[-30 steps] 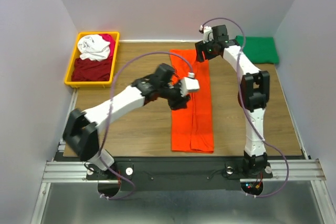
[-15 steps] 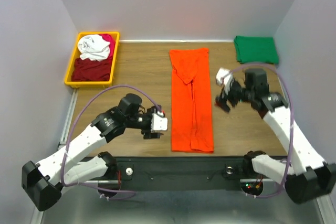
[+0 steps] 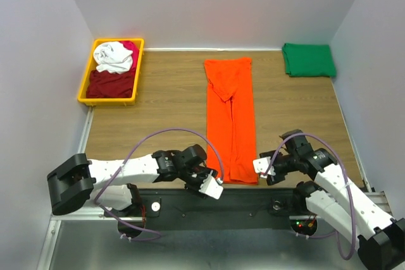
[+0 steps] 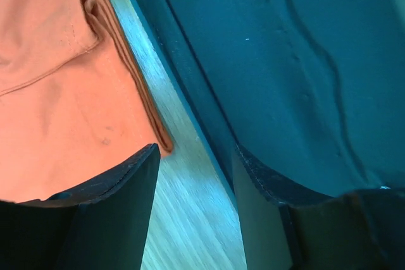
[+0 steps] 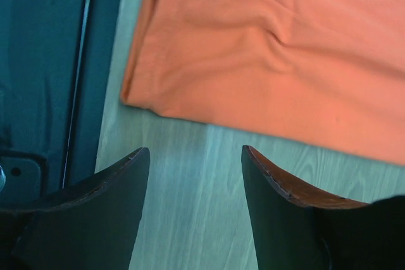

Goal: Fold and stack the t-shirts
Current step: Fold the tshirt

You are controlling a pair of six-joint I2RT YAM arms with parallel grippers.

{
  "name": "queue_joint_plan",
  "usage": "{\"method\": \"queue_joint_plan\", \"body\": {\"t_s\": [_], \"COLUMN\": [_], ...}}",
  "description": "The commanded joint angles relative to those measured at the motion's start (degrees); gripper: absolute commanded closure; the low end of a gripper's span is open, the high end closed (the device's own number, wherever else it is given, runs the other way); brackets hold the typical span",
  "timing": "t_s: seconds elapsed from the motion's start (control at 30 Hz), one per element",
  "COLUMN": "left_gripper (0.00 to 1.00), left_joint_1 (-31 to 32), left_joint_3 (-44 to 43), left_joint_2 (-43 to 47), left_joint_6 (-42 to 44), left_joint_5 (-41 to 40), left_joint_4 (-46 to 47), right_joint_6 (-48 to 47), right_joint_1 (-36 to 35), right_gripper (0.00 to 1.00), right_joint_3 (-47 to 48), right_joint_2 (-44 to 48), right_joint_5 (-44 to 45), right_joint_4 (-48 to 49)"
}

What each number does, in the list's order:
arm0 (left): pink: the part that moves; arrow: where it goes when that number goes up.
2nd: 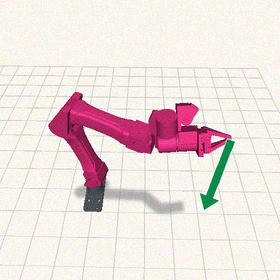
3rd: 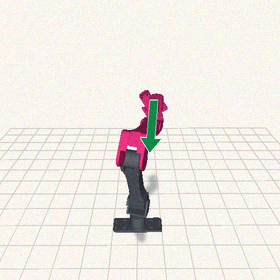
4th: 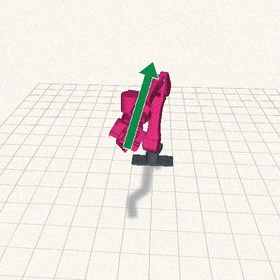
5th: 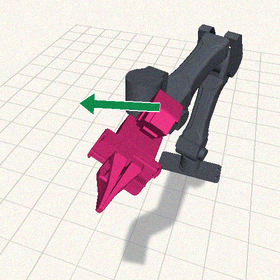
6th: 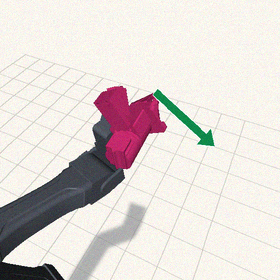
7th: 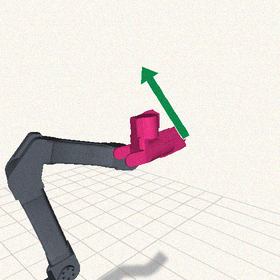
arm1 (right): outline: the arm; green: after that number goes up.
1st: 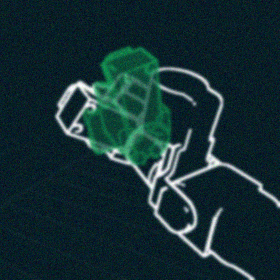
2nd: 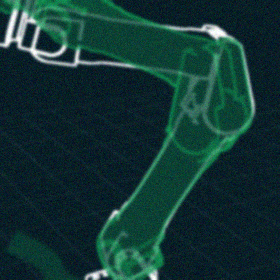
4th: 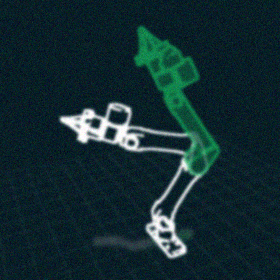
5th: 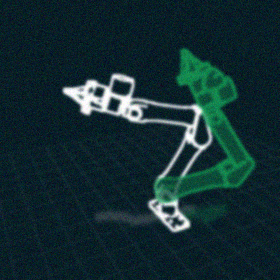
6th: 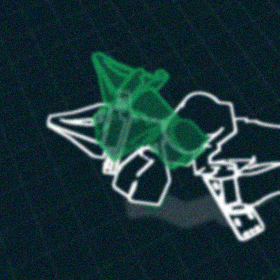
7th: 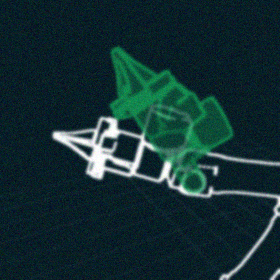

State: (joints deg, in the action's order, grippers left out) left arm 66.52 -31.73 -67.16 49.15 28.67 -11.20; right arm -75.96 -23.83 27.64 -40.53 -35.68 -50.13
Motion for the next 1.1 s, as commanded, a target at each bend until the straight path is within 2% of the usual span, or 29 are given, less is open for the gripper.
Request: {"method": "queue_joint_plan", "body": {"t_s": [0.0, 0.33, 0.67, 0.83, 0.97, 1.07], "left_gripper": [0.41, 0.45, 0.45, 0.45, 0.47, 0.51], "left_joint_1": [0.4, 0.5, 0.5, 0.5, 0.5, 0.5], "left_joint_3": [-0.5, -1.4, -1.2, -1.8, -2.2, -2.7], "left_joint_2": [-1.9, -5.8, -6.8, -8.1, -8.9, -9.7], "left_joint_6": [1.1, 1.0, 1.0, 1.0, 1.2, 1.4], "left_joint_5": [-1.0, -4.5, -5.7, -6.4, -6.3, -6.3], "left_joint_4": [7.3, 8.4, 8.2, 8.2, 7.8, 7.4], "right_joint_6": [-9.3, -11.8, -7.0, -0.3, 2.3, 1.9], "right_joint_1": [-1.8, -7.3, -15.4, -21.9, -23.8, -24.2], "right_gripper": [0.36, 0.43, 0.44, 0.51, 0.59, 0.61], "right_joint_3": [-0.7, -2.8, -5.4, -6.6, -6.7, -8.3], "right_joint_2": [-0.3, -2.4, -2.9, -6.0, -8.3, -7.0], "right_joint_5": [-2.7, -2.5, 1.6, 5.6, 7.6, 9.2], "right_joint_4": [0.0, 0.4, 6.0, 13.1, 14.8, 15.1]}}
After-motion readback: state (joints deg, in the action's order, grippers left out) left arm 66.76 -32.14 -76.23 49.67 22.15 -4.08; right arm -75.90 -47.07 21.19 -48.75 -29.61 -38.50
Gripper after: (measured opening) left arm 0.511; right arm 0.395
